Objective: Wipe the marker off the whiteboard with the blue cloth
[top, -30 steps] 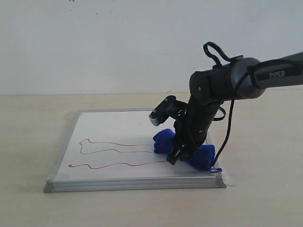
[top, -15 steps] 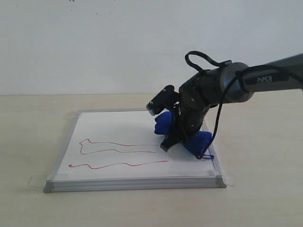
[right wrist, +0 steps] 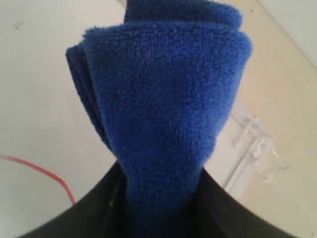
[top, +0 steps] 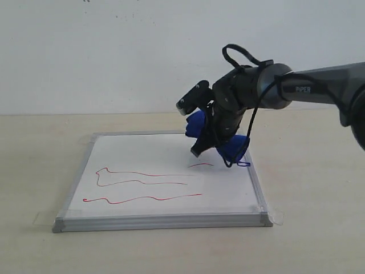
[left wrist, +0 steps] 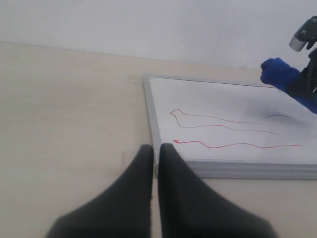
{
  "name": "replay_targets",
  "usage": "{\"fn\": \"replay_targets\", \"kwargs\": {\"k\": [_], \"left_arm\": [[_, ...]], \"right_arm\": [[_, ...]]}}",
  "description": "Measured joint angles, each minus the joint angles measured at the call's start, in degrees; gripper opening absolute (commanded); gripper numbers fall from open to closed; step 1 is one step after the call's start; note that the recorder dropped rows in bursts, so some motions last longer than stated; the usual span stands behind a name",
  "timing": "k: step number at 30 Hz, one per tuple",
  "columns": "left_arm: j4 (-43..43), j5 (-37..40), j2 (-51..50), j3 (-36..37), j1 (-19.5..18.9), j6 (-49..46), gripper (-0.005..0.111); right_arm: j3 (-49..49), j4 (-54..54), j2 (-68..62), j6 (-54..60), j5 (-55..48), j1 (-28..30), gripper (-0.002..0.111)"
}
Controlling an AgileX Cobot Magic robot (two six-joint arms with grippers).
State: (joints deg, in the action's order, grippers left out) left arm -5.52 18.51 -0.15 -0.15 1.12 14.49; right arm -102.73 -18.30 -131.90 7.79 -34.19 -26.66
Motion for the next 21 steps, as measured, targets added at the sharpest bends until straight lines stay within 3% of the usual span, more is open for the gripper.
{"fn": "replay_targets", "kwargs": {"k": [7,15,21], "left_arm": [[0.00,0.00,0.00,0.00,0.00,0.00,0.004],[0.00,0.00,0.00,0.00,0.00,0.00,0.004],[0.00,0.00,0.00,0.00,0.00,0.00,0.004]], "right_arm": [[-0.52,4.41,-3.25,5.33,-0.58,0.00,0.000],[-1.49,27.73,-2.92,24.72,-8.04,0.37,0.000],[-1.62,36.60,-2.22,34.03,-17.81,-2.54,0.000]]}}
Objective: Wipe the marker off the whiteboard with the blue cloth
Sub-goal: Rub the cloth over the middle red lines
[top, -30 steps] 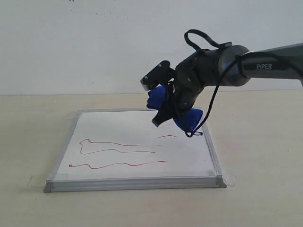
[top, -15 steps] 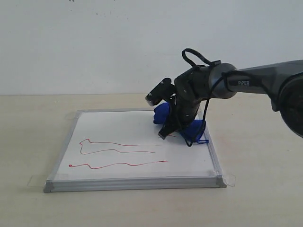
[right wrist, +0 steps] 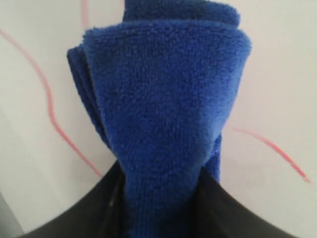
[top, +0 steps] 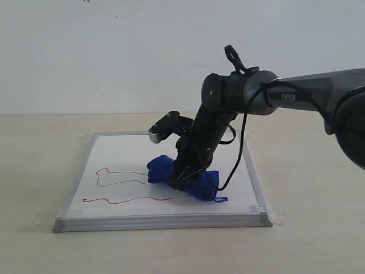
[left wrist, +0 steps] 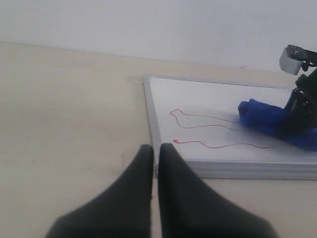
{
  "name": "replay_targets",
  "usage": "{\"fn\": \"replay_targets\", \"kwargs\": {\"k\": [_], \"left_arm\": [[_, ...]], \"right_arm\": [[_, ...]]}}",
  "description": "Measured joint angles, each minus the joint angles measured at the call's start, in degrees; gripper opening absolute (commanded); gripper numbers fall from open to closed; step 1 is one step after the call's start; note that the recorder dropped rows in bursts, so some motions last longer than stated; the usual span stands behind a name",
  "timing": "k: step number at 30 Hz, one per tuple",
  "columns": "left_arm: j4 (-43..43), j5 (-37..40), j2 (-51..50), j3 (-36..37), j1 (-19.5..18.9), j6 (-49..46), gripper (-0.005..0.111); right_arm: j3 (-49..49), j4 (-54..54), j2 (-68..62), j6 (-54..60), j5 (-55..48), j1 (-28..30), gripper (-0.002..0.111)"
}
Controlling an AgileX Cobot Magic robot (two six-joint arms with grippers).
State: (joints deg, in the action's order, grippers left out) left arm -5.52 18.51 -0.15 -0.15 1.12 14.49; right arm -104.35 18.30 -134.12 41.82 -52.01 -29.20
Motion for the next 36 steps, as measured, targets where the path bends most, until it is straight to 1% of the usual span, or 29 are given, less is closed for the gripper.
{"fn": "replay_targets", "kwargs": {"k": [3,5,7,10,13,16,20,23,26,27,29,31,33,35,36], "left_arm": [[0.00,0.00,0.00,0.00,0.00,0.00,0.004],[0.00,0.00,0.00,0.00,0.00,0.00,0.004],[0.00,0.00,0.00,0.00,0.00,0.00,0.004],[0.00,0.00,0.00,0.00,0.00,0.00,0.004],[0.00,0.00,0.00,0.00,0.00,0.00,0.004],[0.00,0.00,0.00,0.00,0.00,0.00,0.004],[0.00,0.00,0.00,0.00,0.00,0.00,0.004],[0.00,0.00,0.00,0.00,0.00,0.00,0.004],[0.00,0.00,0.00,0.00,0.00,0.00,0.004],[0.00,0.00,0.00,0.00,0.00,0.00,0.004],[0.00,0.00,0.00,0.00,0.00,0.00,0.004],[0.00,0.00,0.00,0.00,0.00,0.00,0.004],[0.00,0.00,0.00,0.00,0.00,0.00,0.004],[0.00,0.00,0.00,0.00,0.00,0.00,0.004],[0.00,0.00,0.00,0.00,0.00,0.00,0.004]], "right_arm": [[0.00,-2.72,0.11,-1.95,1.54,-0.66,0.000],[0.00,-6.72,0.11,-7.58,4.63,-0.66,0.000],[0.00,-13.43,-0.33,-14.27,10.03,-0.27,0.000],[0.00,-20.52,-1.38,-21.28,16.65,1.94,0.000],[0.00,-23.29,-2.10,-24.50,21.13,4.36,0.000],[-0.08,-23.01,-2.35,-25.09,21.66,4.54,0.000],[-0.53,-19.53,-2.54,-18.18,18.00,2.50,0.000],[-0.63,-13.90,-1.91,-12.70,14.09,-0.10,0.000],[-0.63,-5.58,-1.18,-4.78,10.57,-3.79,0.000],[-0.63,-5.18,-1.18,-4.24,10.57,-4.04,0.000],[-0.63,-5.20,-1.27,-4.95,11.68,-3.35,0.000],[-0.63,-7.36,-2.16,-9.93,16.52,-1.25,0.000],[-0.63,-11.80,-2.70,-15.49,20.73,1.75,0.000],[-0.63,-14.92,-2.94,-19.15,21.95,4.36,0.000],[-0.63,-15.60,-2.94,-19.72,21.54,4.71,0.000]]}}
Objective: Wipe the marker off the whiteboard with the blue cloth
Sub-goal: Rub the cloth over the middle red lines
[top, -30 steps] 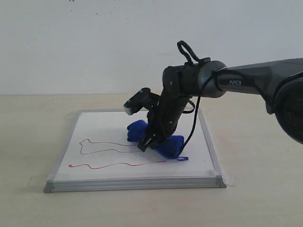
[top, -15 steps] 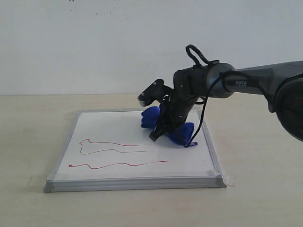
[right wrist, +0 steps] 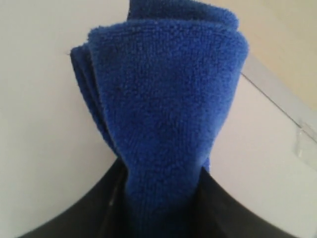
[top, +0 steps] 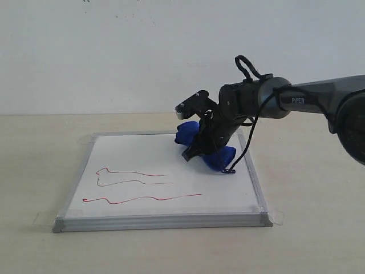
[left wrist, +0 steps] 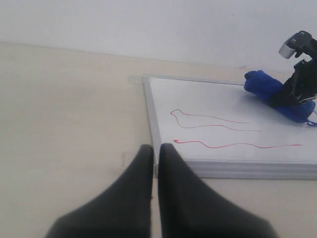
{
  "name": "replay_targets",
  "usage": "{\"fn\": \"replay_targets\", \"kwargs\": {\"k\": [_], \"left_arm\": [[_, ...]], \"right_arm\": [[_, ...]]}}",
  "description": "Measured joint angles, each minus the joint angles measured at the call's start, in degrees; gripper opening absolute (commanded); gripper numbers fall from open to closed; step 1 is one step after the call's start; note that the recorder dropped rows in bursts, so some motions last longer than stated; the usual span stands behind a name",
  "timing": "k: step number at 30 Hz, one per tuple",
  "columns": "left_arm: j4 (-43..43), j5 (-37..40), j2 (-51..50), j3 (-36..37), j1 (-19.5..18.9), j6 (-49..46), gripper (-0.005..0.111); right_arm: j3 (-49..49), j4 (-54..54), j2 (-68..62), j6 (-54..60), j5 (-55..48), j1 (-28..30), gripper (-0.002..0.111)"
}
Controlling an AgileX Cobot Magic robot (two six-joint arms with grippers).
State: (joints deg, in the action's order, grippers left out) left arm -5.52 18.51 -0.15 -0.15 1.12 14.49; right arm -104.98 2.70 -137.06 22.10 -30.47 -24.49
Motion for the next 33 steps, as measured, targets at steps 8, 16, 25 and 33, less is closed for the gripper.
{"fn": "replay_targets", "kwargs": {"k": [8,16,25,33], "left_arm": [[0.00,0.00,0.00,0.00,0.00,0.00,0.004],[0.00,0.00,0.00,0.00,0.00,0.00,0.004],[0.00,0.00,0.00,0.00,0.00,0.00,0.004],[0.00,0.00,0.00,0.00,0.00,0.00,0.004]], "right_arm": [[-0.53,2.29,1.10,5.55,-11.56,-9.44,0.000],[0.65,0.46,2.09,-0.17,-12.24,-10.82,0.000],[1.07,-12.47,2.09,-15.59,-11.87,-3.50,0.000],[1.07,-11.84,2.84,-8.87,-18.37,-8.80,0.000]]}}
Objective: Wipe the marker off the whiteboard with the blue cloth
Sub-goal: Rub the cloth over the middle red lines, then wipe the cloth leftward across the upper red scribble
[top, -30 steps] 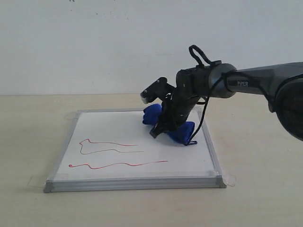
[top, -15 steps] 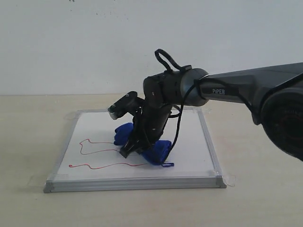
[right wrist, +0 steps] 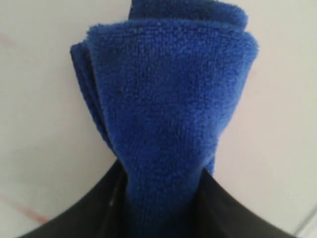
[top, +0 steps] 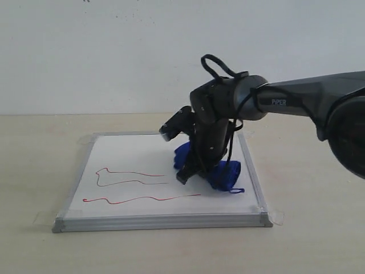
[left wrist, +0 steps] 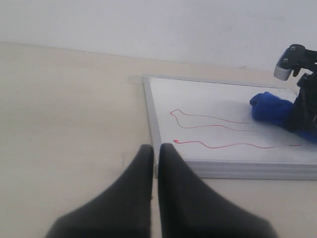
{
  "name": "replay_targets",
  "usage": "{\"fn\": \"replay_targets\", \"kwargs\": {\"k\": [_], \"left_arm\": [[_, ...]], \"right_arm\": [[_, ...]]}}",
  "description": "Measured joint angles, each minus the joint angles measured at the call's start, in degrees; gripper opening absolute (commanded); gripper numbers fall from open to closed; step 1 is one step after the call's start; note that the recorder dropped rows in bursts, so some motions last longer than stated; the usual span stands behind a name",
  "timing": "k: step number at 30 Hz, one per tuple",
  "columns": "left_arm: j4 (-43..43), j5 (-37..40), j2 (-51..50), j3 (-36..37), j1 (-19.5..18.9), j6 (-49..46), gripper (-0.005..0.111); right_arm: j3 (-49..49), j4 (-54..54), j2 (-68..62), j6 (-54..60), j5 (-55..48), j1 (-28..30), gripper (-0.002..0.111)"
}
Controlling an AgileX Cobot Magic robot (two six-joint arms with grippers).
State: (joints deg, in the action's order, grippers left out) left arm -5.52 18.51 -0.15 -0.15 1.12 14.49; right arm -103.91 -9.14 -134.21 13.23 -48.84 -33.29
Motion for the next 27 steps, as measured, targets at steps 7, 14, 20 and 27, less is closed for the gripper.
{"fn": "replay_targets", "kwargs": {"k": [7,14,20,27], "left_arm": [[0.00,0.00,0.00,0.00,0.00,0.00,0.004],[0.00,0.00,0.00,0.00,0.00,0.00,0.004],[0.00,0.00,0.00,0.00,0.00,0.00,0.004],[0.00,0.00,0.00,0.00,0.00,0.00,0.004]], "right_arm": [[0.04,6.69,1.39,2.82,-5.83,-7.85,0.000],[0.04,-0.20,0.00,-10.62,1.95,2.20,0.000],[0.04,-2.21,-0.26,-10.23,2.70,0.75,0.000],[0.04,2.33,0.19,-2.53,-0.71,-10.14,0.000]]}}
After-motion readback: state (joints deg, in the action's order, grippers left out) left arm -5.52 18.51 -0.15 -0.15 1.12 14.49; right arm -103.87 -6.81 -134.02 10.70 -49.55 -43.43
